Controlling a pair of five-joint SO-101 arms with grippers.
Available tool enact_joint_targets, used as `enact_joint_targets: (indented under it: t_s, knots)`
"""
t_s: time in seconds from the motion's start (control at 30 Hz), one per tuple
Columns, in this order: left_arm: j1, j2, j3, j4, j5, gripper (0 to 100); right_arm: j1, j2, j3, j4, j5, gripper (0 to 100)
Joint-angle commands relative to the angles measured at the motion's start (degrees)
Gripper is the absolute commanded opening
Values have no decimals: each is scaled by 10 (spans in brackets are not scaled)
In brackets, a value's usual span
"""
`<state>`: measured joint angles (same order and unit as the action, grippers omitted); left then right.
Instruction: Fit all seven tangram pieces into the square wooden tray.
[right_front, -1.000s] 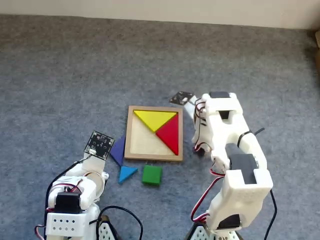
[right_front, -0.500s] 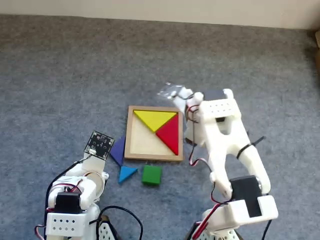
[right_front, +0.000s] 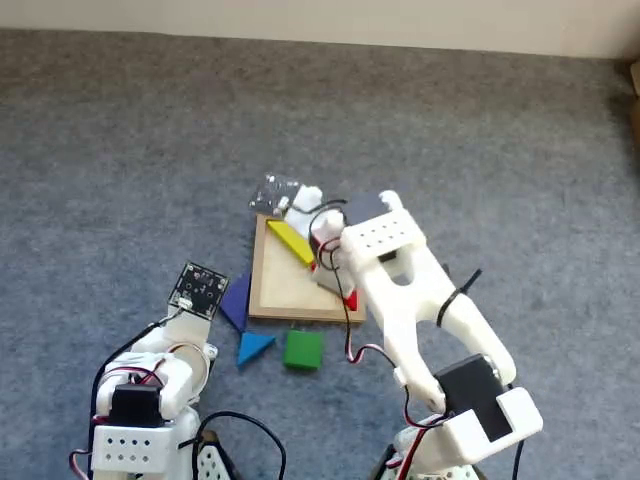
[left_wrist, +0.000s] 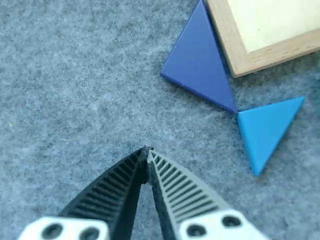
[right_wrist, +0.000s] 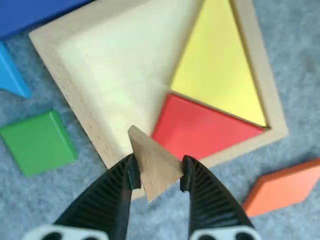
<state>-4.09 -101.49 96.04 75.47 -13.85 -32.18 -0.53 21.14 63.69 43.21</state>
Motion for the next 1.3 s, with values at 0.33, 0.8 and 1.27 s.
enact_joint_targets:
  t_s: [0.33, 0.8, 1.27]
  knots:
    - [-5, -29, 11, 3, -7, 7, -36, -35, 132, -150, -12, 42]
    - [-5, -29, 11, 3, -7, 7, -7, -40, 128, -91, -12, 235]
    - [-5, -29, 11, 3, -7, 7, -7, -108, 97, -70, -146, 16]
